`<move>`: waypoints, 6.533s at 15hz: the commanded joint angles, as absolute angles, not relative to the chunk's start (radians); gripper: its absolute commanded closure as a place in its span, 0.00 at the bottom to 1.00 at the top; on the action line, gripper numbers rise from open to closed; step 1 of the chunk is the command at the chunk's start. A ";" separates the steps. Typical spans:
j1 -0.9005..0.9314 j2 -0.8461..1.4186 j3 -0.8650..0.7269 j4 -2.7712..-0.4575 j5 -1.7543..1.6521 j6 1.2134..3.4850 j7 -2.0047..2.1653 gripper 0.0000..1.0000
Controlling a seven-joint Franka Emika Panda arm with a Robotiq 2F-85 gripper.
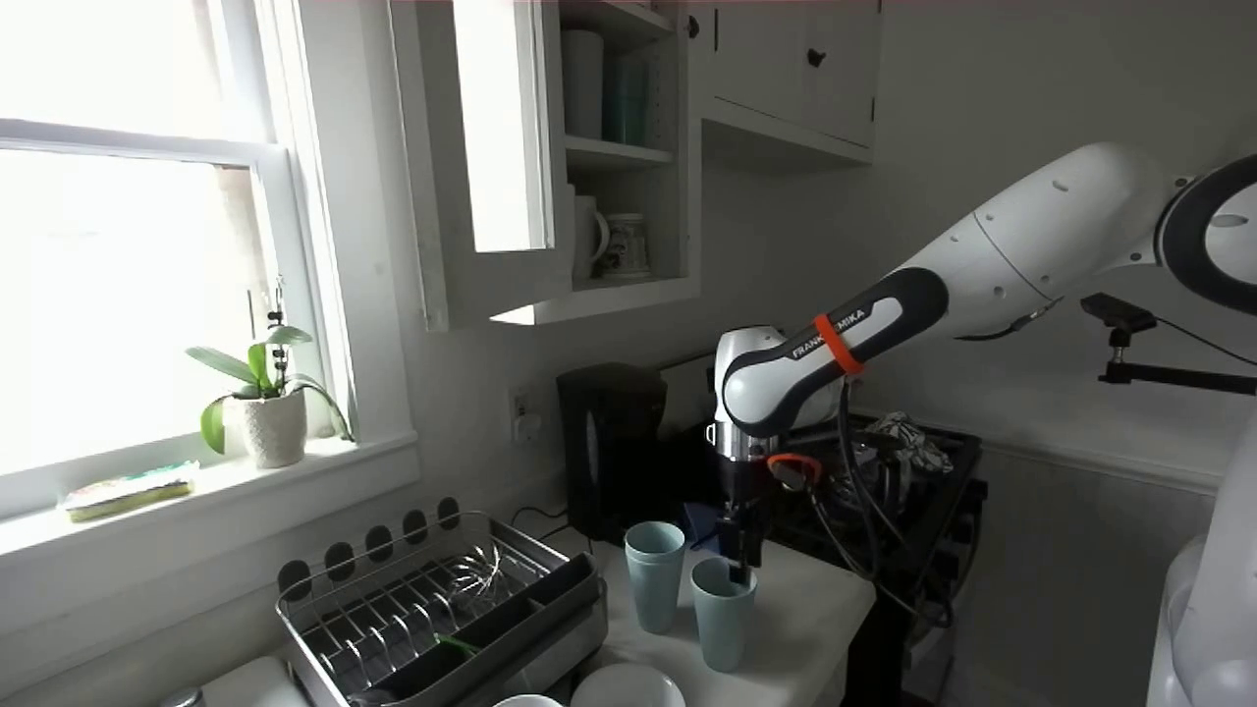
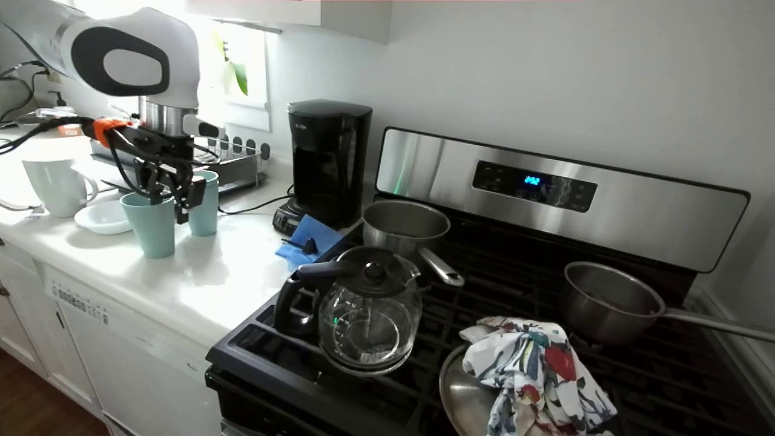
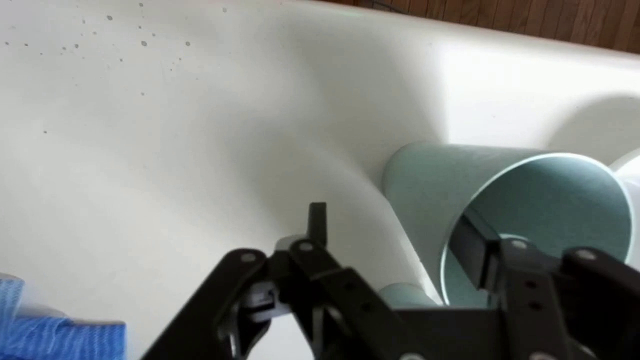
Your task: Place the cup in the cabinet, then close the cabinet
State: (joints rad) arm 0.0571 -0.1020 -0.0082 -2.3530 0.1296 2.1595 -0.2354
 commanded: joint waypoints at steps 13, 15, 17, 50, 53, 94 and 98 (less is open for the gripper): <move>0.011 -0.186 -0.040 -2.337 0.098 2.095 -0.355 0.99; 0.001 -0.259 -0.046 -2.333 0.040 2.051 -0.367 0.99; -0.006 -0.333 -0.053 -2.311 -0.019 2.000 -0.383 0.99; 0.008 -0.394 -0.079 -1.655 0.072 1.926 -0.100 0.99; 0.012 -0.351 -0.079 -1.583 0.107 1.964 -0.073 0.99; -0.006 0.251 -0.095 -0.779 0.086 1.624 0.380 0.99; 0.000 0.268 -0.098 -0.722 0.054 1.580 0.368 0.99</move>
State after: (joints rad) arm -0.0008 0.2245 -0.0922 -0.8115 0.0791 1.6465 0.3666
